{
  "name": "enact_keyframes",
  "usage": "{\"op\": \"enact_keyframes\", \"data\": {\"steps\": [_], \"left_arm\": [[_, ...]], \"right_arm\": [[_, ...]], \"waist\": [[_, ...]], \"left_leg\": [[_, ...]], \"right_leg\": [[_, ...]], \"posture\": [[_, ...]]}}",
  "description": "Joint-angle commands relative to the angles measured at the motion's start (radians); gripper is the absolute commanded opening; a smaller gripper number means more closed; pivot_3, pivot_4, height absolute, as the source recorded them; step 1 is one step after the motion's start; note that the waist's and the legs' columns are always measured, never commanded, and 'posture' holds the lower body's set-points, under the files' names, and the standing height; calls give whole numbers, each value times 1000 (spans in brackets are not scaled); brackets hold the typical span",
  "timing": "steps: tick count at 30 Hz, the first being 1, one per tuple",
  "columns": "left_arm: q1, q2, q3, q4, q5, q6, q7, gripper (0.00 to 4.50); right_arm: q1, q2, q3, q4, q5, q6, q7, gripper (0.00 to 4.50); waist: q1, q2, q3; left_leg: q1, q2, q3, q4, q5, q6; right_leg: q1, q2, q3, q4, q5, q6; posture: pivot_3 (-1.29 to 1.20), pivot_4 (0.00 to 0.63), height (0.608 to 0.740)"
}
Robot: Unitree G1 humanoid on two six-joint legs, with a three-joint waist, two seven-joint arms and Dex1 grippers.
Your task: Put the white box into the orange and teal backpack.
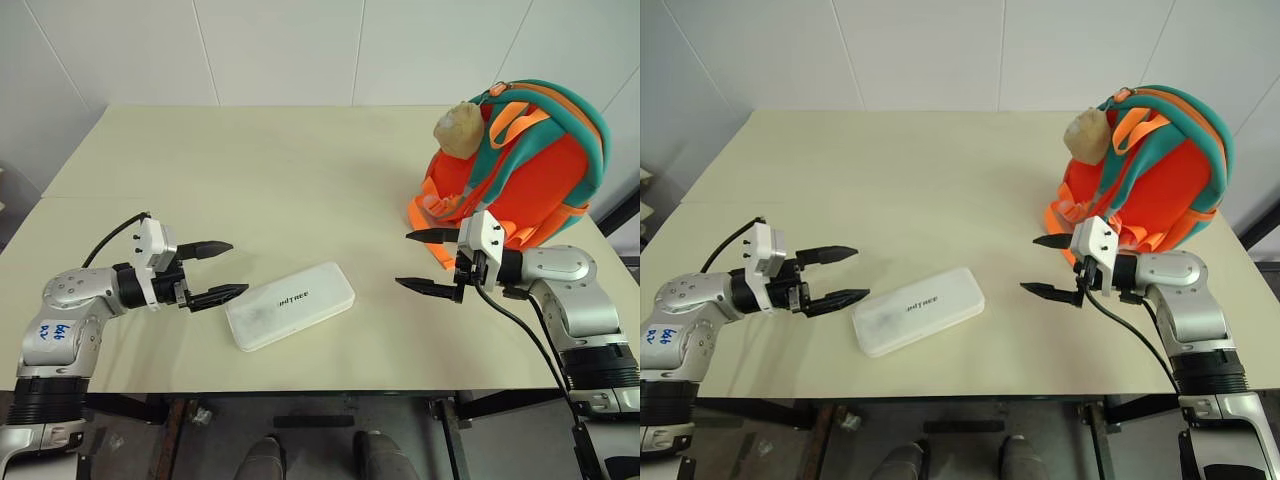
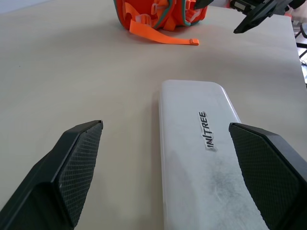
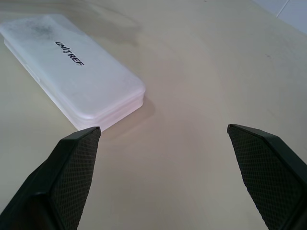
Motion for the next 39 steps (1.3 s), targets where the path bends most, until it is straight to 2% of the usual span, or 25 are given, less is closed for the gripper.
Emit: {"op": "enact_keyframes", "data": {"steps": [1,7,10,15,21,22,27,31,35,39], "left_arm": [[18,2,16,-54,-13,-3,6,4500],[128,16,70,-111,-6,-17,48,4500],[202,31,122,-111,4,-45,58,3887],[352,39,210,-143,20,-78,82,2264],[470,20,223,-162,44,-92,117,294],[485,12,211,-181,36,-73,125,11],[481,-24,102,-187,77,-74,148,11],[455,-26,68,-185,78,-65,149,11],[428,-36,52,-174,79,-66,159,11],[394,-36,39,-172,70,-63,154,11]], "right_arm": [[-9,12,-8,-18,6,-8,-15,4473],[-25,54,25,43,-13,-35,-4,4473],[-56,80,45,119,-40,-83,0,3866],[-143,130,73,335,-104,-205,-3,2105],[-242,180,80,579,-158,-334,2,39],[-257,188,85,616,-173,-354,1,0],[-305,258,130,743,-241,-413,-17,0],[-309,299,135,768,-254,-429,-5,0],[-289,321,130,750,-247,-425,1,0],[-232,309,119,636,-213,-387,21,0]], "waist": [[0,0,0],[-3,0,0],[-5,0,0],[-7,0,0],[-3,0,0],[-2,0,0],[-5,0,0],[-5,0,0],[-6,0,0],[-5,0,0]], "left_leg": [[0,0,0,0,0,0],[0,0,0,0,0,0],[1,0,0,0,0,0],[1,0,0,0,0,0],[2,0,0,-2,0,0],[2,0,0,-2,0,0],[3,0,1,-2,0,0],[4,1,1,-3,1,-1],[4,1,1,-2,1,-2],[5,1,1,-3,1,-2]], "right_leg": [[0,0,0,0,0,0],[0,0,0,0,0,0],[0,0,0,1,0,0],[0,0,0,1,0,-1],[0,0,0,1,-1,-2],[0,0,0,1,-1,-2],[0,0,0,1,-1,-2],[0,0,0,3,-1,-3],[0,0,0,3,-1,-3],[0,0,0,4,-2,-3]], "posture": [[0,150,740],[0,150,740],[0,150,740],[0,150,740],[0,150,740],[0,150,740],[0,150,740],[0,150,740],[0,150,740],[0,150,740]]}}
